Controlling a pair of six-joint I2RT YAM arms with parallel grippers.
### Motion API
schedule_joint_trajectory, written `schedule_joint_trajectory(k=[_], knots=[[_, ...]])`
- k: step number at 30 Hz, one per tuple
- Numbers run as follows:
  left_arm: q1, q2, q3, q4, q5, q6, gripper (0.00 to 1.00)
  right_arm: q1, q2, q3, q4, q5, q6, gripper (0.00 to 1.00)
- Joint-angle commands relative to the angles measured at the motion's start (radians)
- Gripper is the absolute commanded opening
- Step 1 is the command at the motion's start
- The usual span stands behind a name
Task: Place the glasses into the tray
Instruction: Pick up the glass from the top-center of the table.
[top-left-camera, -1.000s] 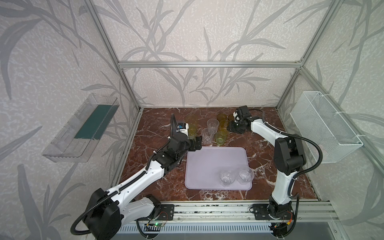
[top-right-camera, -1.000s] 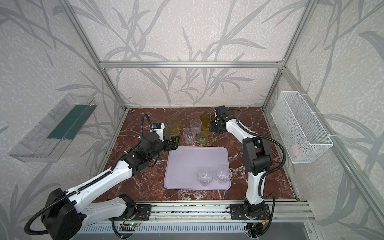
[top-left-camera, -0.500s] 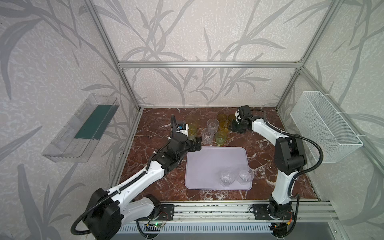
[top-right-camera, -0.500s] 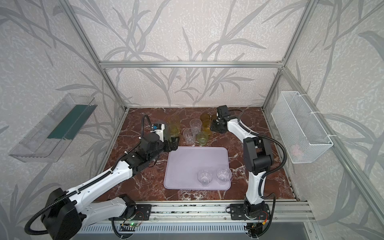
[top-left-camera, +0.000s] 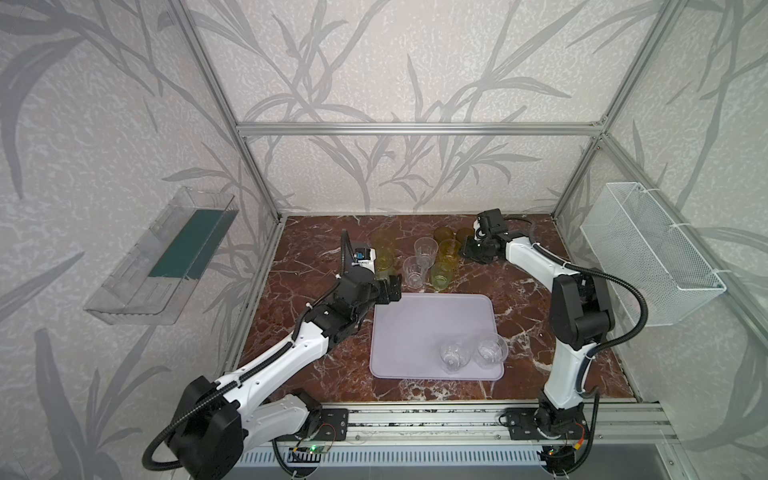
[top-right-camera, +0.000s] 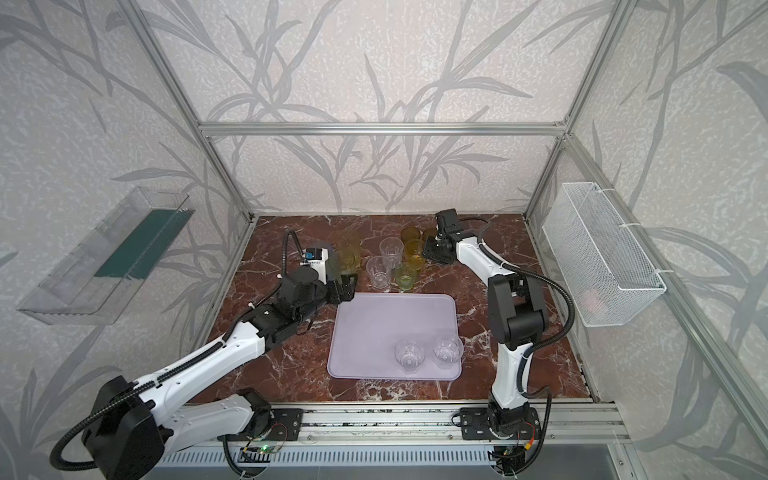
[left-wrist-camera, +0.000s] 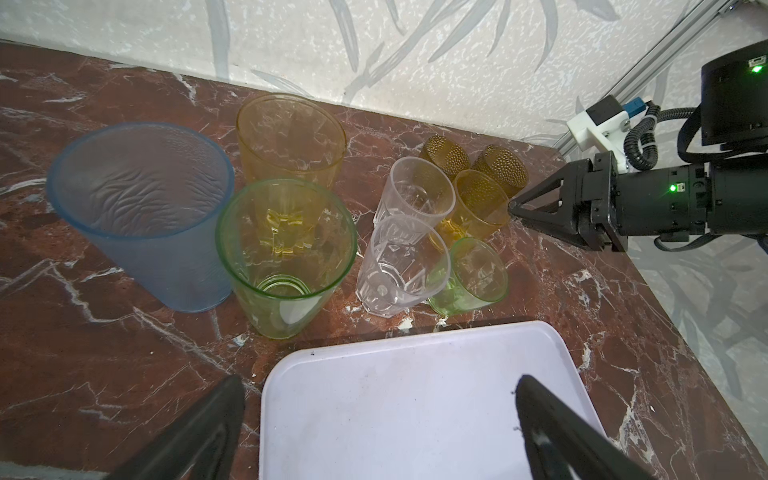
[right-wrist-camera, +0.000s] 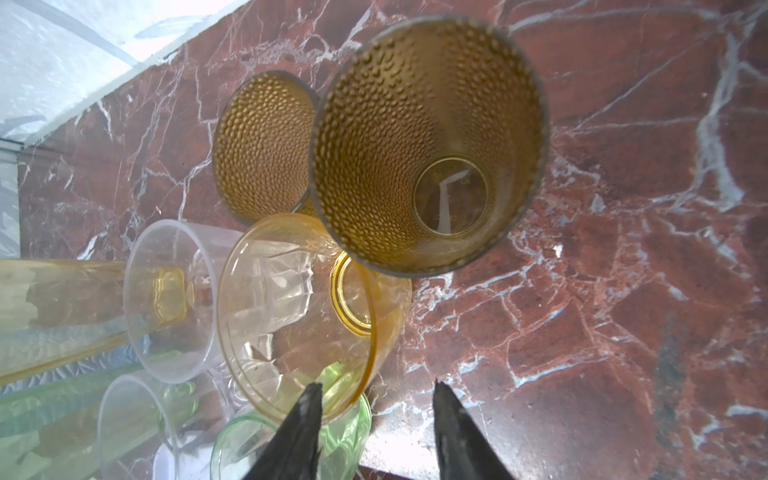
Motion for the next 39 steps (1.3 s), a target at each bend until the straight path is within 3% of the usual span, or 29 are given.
schedule_joint_trajectory(k=[1,16,39], knots=[[0.008,-0.021,-0.016,-0.003,-0.011,0.012,0.99,-0.004,-0.01,-0.002,0.018,0.028,0.025,0.44],[0.023,-0.043,-0.03,-0.002,-0.013,0.021,0.99,-0.003,0.029,0.012,-0.009,0.082,0.01,0.31],[0.037,-0.086,-0.063,-0.007,-0.016,0.017,0.99,0.017,0.066,0.028,-0.018,0.099,0.001,0.28]])
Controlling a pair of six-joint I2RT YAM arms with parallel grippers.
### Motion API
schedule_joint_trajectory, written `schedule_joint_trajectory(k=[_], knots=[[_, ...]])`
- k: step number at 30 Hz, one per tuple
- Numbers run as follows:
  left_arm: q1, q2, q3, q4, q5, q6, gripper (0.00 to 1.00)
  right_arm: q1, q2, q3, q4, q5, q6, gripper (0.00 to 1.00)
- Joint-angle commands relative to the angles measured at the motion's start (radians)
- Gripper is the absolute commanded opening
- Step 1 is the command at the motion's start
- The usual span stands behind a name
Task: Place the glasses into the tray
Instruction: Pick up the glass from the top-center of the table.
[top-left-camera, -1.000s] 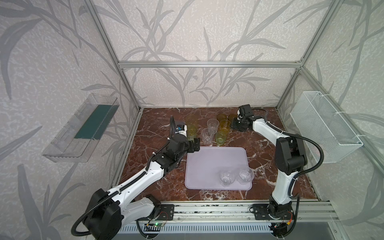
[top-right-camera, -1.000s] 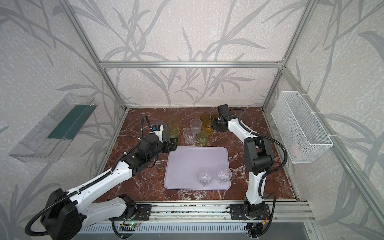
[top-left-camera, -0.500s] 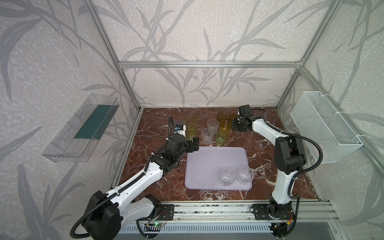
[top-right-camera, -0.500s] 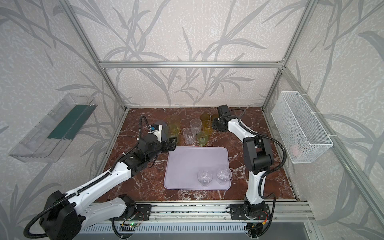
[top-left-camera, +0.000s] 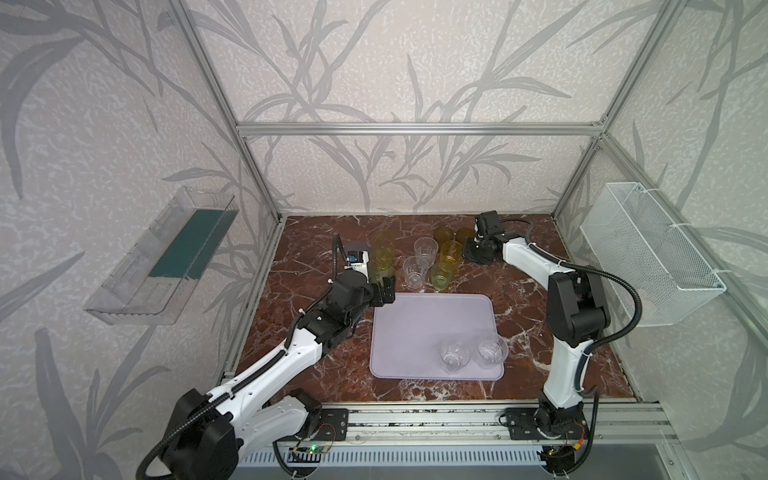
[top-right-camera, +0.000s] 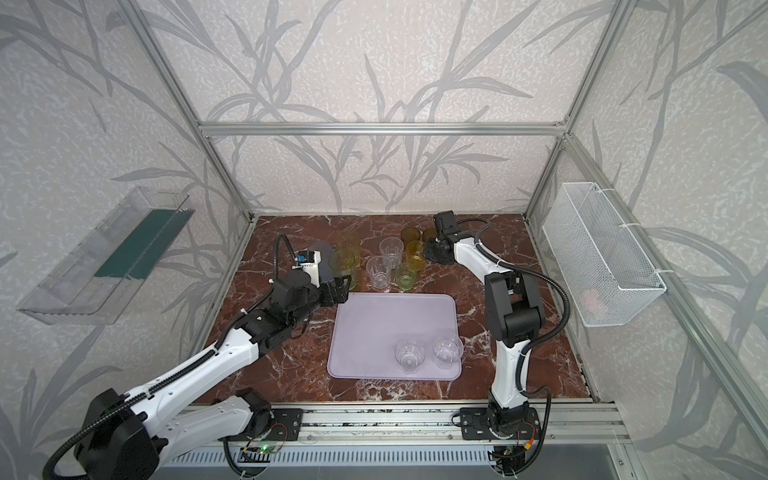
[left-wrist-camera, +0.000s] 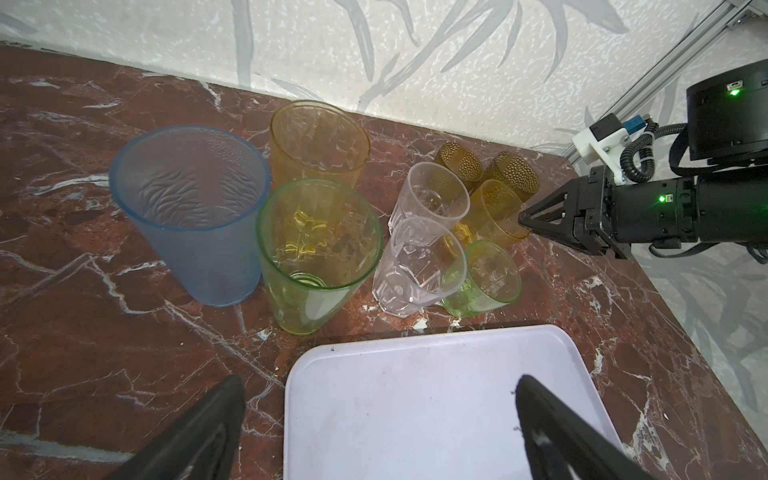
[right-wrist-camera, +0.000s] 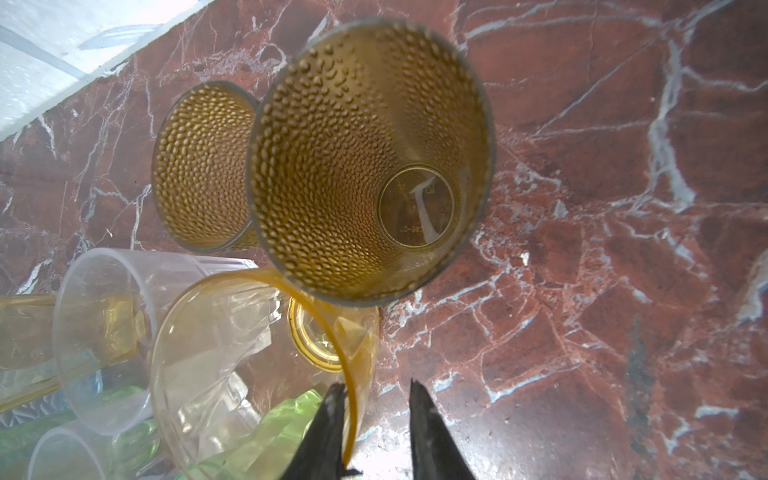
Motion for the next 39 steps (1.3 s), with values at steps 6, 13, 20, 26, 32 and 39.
schedule_joint_trajectory(k=[6,13,20,26,32,39], knots=[[0.013,-0.041,-0.029,-0.008,-0.019,0.006,0.99,0.014,0.041,0.035,-0.033,0.022,-0.012,0.22],[0.019,-0.055,-0.038,-0.009,-0.02,0.006,0.99,0.019,0.043,0.034,-0.042,0.038,-0.018,0.18],[0.021,-0.069,-0.044,-0.011,-0.022,0.003,0.99,0.019,0.035,0.028,-0.046,0.041,-0.02,0.08],[0.024,-0.068,-0.049,-0.009,-0.022,-0.002,0.99,0.019,0.012,0.006,-0.047,0.053,-0.033,0.04],[0.033,-0.036,-0.05,-0.013,-0.035,0.009,0.99,0.019,-0.021,-0.016,-0.072,0.09,-0.084,0.0],[0.036,-0.03,-0.062,0.008,-0.025,-0.001,0.99,0.019,-0.088,-0.069,-0.073,0.087,-0.093,0.0]])
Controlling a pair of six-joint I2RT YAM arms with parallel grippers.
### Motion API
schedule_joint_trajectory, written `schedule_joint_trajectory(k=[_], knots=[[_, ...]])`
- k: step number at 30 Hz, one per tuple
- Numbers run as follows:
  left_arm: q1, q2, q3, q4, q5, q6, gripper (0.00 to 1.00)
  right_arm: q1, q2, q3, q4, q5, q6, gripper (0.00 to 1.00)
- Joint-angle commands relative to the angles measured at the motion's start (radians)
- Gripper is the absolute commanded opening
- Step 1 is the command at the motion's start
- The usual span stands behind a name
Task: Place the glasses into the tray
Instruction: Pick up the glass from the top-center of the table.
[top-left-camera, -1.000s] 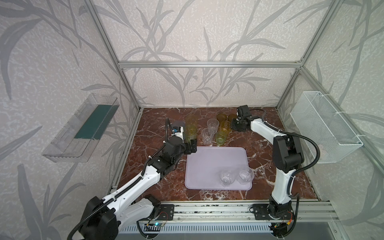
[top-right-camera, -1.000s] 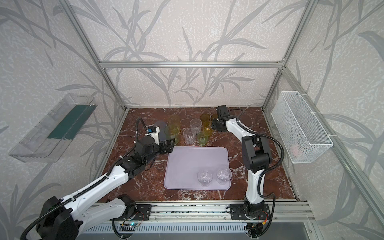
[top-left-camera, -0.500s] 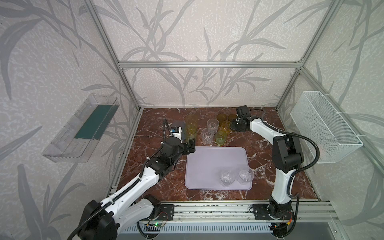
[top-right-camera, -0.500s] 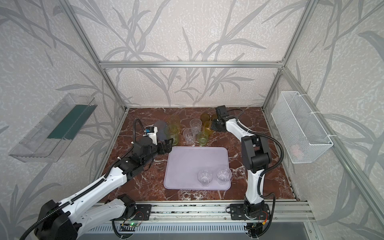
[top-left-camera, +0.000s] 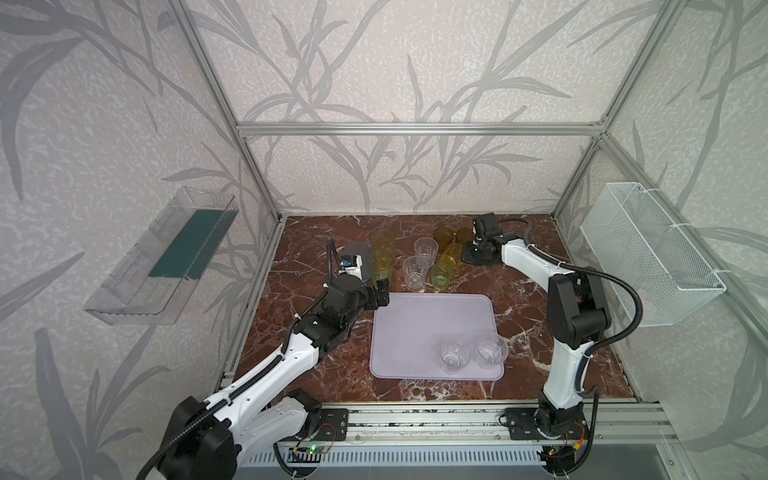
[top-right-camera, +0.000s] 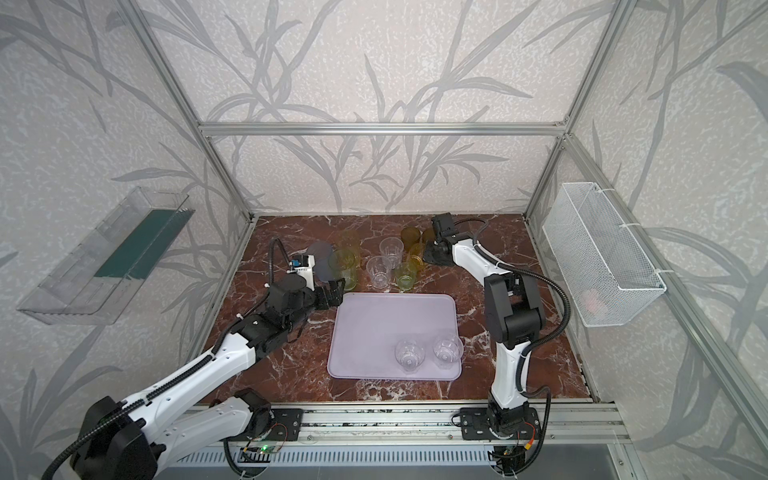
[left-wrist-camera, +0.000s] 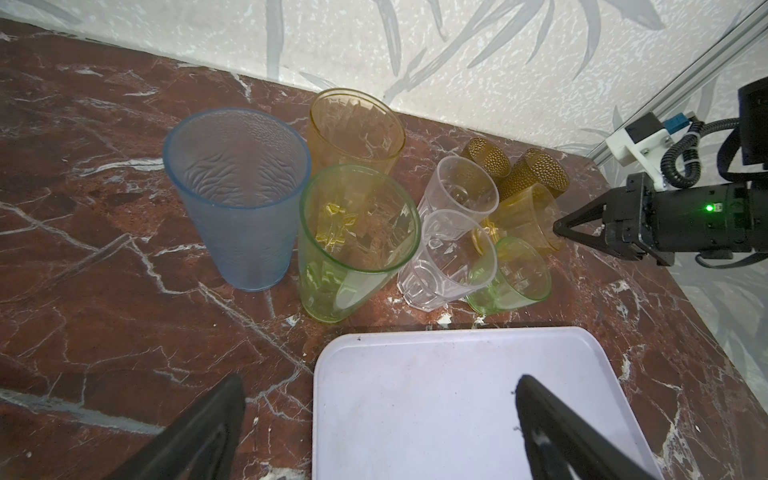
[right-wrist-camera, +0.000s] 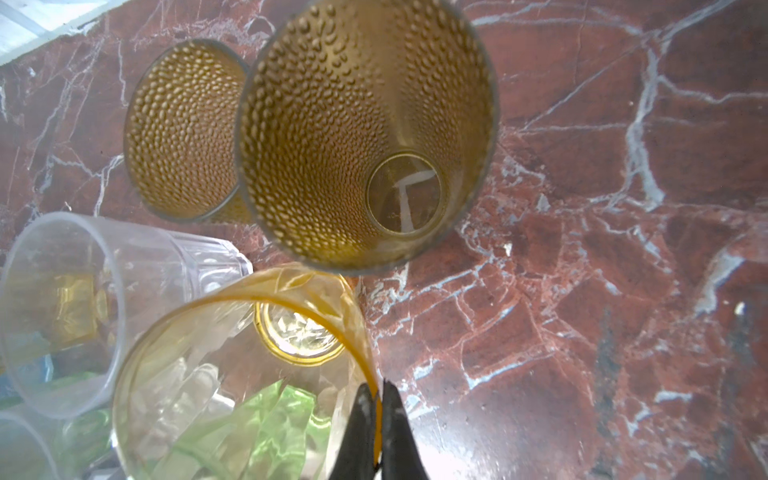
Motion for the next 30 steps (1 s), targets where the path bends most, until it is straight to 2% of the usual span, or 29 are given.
schedule_joint_trajectory(k=[1,30], knots=[[0.008,0.006,-0.005,0.014,-0.008,0.0,0.99,0.004,-0.07,-0.046,-0.041,0.024,-0.018,0.0],[0.014,0.002,0.008,0.01,0.027,-0.025,0.99,0.001,-0.288,-0.17,-0.035,0.045,-0.052,0.0]])
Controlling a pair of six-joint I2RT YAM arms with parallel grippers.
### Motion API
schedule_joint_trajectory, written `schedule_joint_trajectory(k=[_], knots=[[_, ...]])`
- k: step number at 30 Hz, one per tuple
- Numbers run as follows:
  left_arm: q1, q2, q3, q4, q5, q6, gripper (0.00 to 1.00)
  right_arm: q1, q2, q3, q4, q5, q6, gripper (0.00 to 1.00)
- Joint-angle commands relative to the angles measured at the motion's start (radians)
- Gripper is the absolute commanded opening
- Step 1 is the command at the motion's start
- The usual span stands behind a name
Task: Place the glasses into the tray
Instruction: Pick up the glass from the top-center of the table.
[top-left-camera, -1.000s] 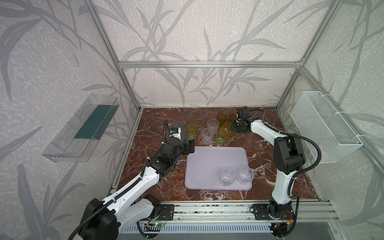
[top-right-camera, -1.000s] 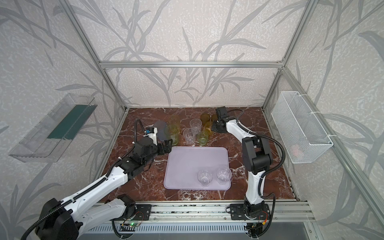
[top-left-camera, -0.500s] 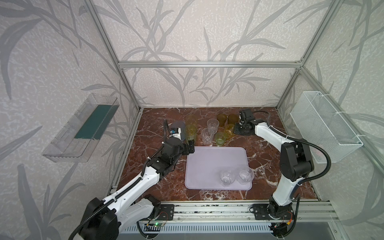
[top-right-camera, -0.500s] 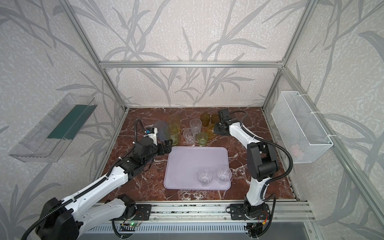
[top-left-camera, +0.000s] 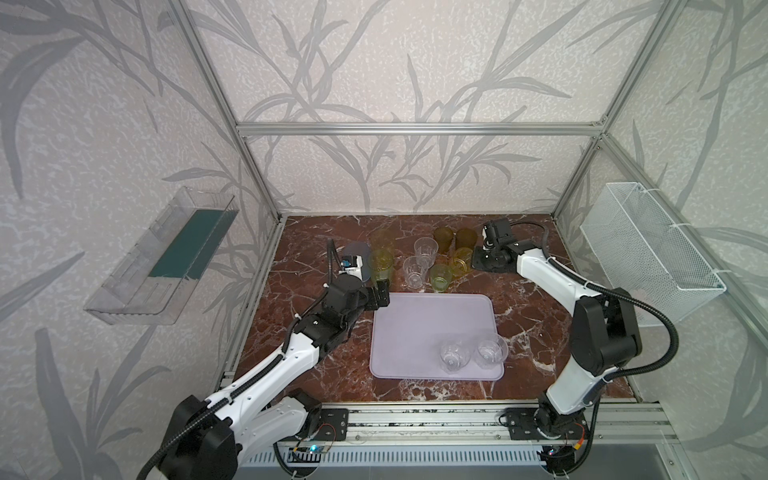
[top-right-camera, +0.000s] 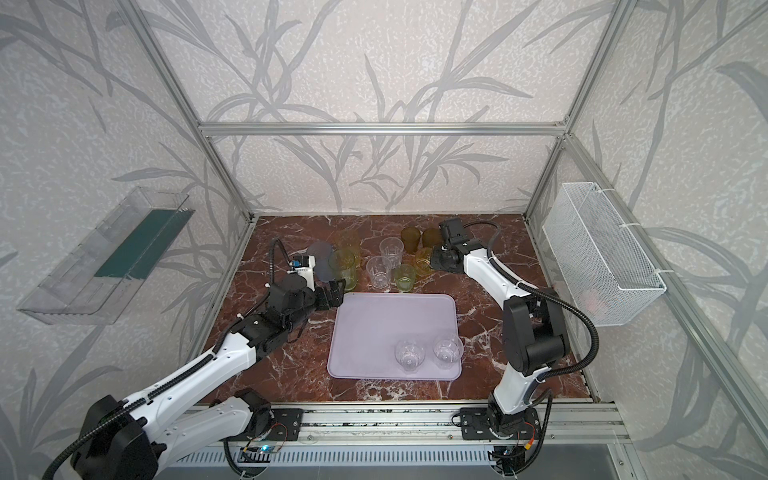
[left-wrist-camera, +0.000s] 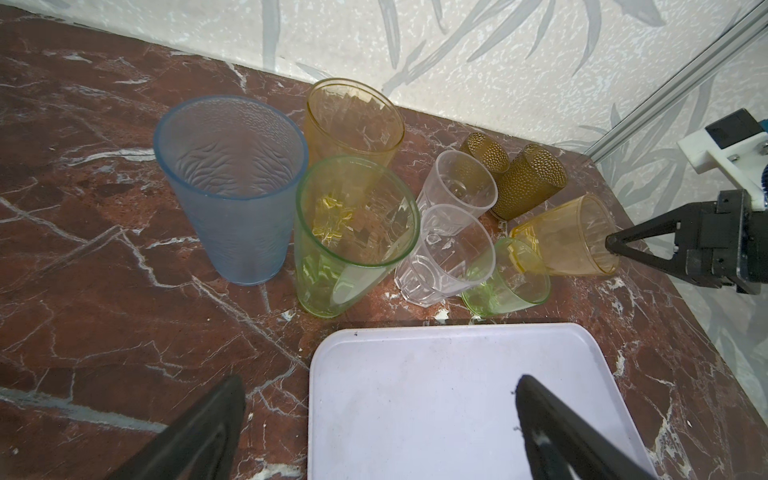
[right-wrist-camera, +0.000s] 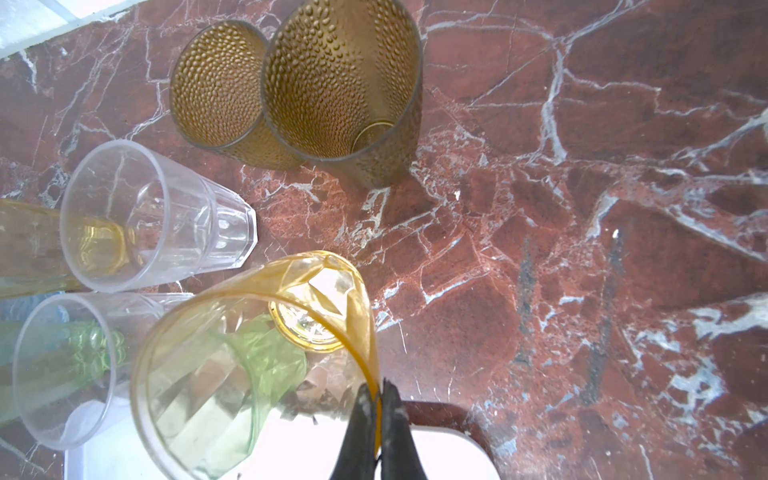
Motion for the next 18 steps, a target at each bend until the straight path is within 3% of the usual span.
schedule_joint_trajectory(k=[1,18], knots=[[0.008,-0.002,0.011,0.007,0.01,-0.01,0.99,0.001,-0.064,-0.014,0.0,0.023,-0.016,0.0],[0.007,0.014,0.027,0.001,0.031,-0.049,0.99,-0.001,-0.269,-0.171,-0.012,0.014,-0.056,0.0]])
